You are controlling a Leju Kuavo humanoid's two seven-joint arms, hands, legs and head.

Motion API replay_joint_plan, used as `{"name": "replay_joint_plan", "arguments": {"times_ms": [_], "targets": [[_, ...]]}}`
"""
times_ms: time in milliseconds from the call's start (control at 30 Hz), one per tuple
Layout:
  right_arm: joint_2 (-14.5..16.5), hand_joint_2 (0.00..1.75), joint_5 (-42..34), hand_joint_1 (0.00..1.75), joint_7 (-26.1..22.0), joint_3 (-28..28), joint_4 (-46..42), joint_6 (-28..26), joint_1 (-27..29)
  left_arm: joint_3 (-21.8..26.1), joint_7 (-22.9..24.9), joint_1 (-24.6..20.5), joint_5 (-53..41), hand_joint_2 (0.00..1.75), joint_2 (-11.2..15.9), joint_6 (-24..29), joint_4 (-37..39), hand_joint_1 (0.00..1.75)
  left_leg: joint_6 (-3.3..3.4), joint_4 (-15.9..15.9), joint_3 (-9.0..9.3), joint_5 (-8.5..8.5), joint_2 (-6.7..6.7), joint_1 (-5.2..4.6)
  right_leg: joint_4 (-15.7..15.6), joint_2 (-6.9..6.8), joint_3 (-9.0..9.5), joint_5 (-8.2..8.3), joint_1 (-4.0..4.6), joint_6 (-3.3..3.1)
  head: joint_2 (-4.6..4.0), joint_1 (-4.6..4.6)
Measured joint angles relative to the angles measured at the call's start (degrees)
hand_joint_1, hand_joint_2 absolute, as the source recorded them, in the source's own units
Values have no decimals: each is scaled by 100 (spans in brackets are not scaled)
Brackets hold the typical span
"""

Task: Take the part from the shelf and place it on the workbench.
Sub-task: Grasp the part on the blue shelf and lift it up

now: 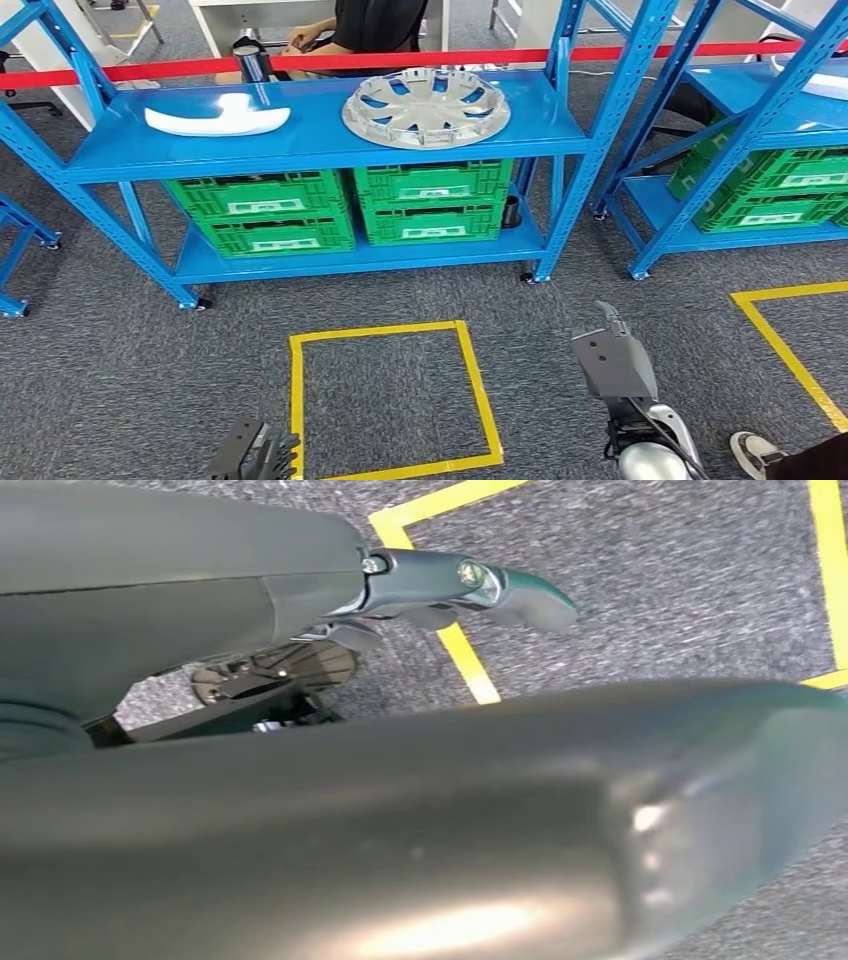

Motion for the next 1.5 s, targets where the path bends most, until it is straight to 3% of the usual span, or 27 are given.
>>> {"name": "replay_joint_plan", "arguments": {"times_ms": [67,100,233,300,367,400,433,467,533,567,633,733,800,867,900,933,967,1033,1100,1267,1333,1400,1433,1467,1500], "targets": [[0,0,8,0,-11,-7,-35,0,-5,2,-1,-5,-1,0,-2,-2,1,0,-67,50,26,-66,-12,-10,-652,-2,293,263,-4,-24,0,-3],[0,0,24,0,-12,-8,-51,-1,-3,3,-1,-8,-2,0,-2,-3,1,0,-100,62,29,-89,-16,-20,-798,3,357,283,0,-60,0,-5],[0,0,215,0,6,-8,-148,-34,16,4,-7,-19,-59,0,1,-52,-2,0,-222,121,21,-162,-18,-13,-842,16,381,246,6,-244,0,-14],[0,0,301,0,25,-8,-215,-50,25,4,-22,-22,-83,0,3,-90,-2,0,-276,591,-194,-408,-15,0,-852,9,411,233,-8,-299,1,-23],[0,0,346,0,54,-8,-255,-55,43,4,-37,-14,-87,0,2,-108,-1,0,-307,1360,-596,-720,-14,7,-852,3,435,208,0,-333,1,-28],[0,0,357,0,68,-8,-266,-55,57,4,-43,-7,-87,0,1,-112,1,0,-308,1619,-750,-764,-14,8,-852,4,450,195,5,-342,2,-28],[0,0,362,0,77,-8,-275,-56,69,4,-51,-1,-86,0,1,-113,2,0,-299,1681,-814,-701,-14,7,-852,9,468,181,10,-346,1,-28],[0,0,367,0,82,-8,-288,-57,77,4,-61,2,-81,0,1,-114,2,0,-278,1510,-765,-528,-14,5,-852,15,493,167,14,-345,0,-28],[0,0,384,0,84,-8,-317,-58,74,8,-84,2,-64,0,8,-114,4,0,-203,762,-453,-97,-16,-17,-853,26,552,130,23,-326,0,-28],[0,0,396,0,86,-8,-328,-58,65,13,-93,-1,-56,0,14,-114,5,0,-168,419,-306,32,-16,-35,-852,30,569,112,29,-304,0,-28],[0,0,413,0,93,-8,-338,-52,44,28,-104,1,-48,0,25,-114,9,0,-124,120,-188,69,-18,-75,-864,29,574,95,28,-238,0,-28],[3,0,427,0,96,-6,-352,-36,1,47,-123,26,-36,0,24,-114,9,0,-55,18,-142,96,-21,-58,-869,21,587,76,20,-130,0,-26],[4,0,431,0,96,-6,-362,-34,-30,52,-135,32,-33,0,22,-114,9,0,1,-54,-80,121,-15,-23,-535,11,438,-113,29,-89,1,-23],[4,0,437,0,97,-6,-363,-34,-45,55,-152,38,-33,0,13,-114,10,0,35,-60,-61,106,-6,-27,172,7,57,-428,31,-66,1,-22],[4,0,442,0,98,-6,-363,-33,-46,55,-160,44,-33,0,8,-114,10,0,41,-57,-54,95,-4,-27,473,6,-125,-510,29,-55,1,-21],[4,0,445,0,98,-6,-363,-28,-45,55,-167,49,-34,0,5,-114,11,0,40,-54,-43,80,-4,-26,611,6,-232,-487,25,-45,0,-21],[4,0,448,0,98,-6,-363,-24,-46,55,-171,53,-35,0,4,-114,11,0,31,-49,-25,63,-6,-21,527,4,-227,-350,20,-36,0,-20],[4,0,448,0,98,-5,-363,-15,-49,55,-173,55,-38,0,1,-115,10,0,-9,-20,24,7,-14,-8,-164,-7,69,74,-1,-21,-1,-20],[4,0,449,0,97,-4,-366,-13,-55,55,-174,52,-43,0,2,-117,11,0,-75,30,43,-61,-27,-22,-737,-2,331,281,-2,-64,0,-21],[4,0,447,0,97,-4,-395,-9,-56,55,-179,50,-46,0,8,-120,10,0,-228,150,24,-193,-28,-23,-865,14,406,256,4,-269,-1,-31],[4,0,445,0,96,-4,-430,-6,-54,55,-180,53,-49,0,9,-123,10,0,-281,696,-227,-475,-23,-9,-873,6,437,239,-8,-318,1,-39],[4,0,434,0,98,-4,-447,-1,-51,55,-180,68,-51,0,8,-126,13,0,-310,1440,-627,-755,-22,1,-872,2,455,216,-3,-344,1,-42],[4,0,425,0,99,-4,-455,6,-45,55,-180,78,-52,0,8,-128,14,0,-310,1637,-758,-765,-22,2,-872,5,466,204,-1,-348,0,-42],[4,0,417,0,101,-4,-468,13,-35,55,-180,86,-54,0,7,-129,15,0,-299,1617,-785,-660,-22,1,-872,11,484,191,2,-347,0,-42],[4,0,413,0,104,-4,-490,23,-25,55,-182,89,-55,0,8,-131,16,0,-275,1367,-697,-453,-22,-1,-872,17,510,175,4,-341,0,-42]]}}
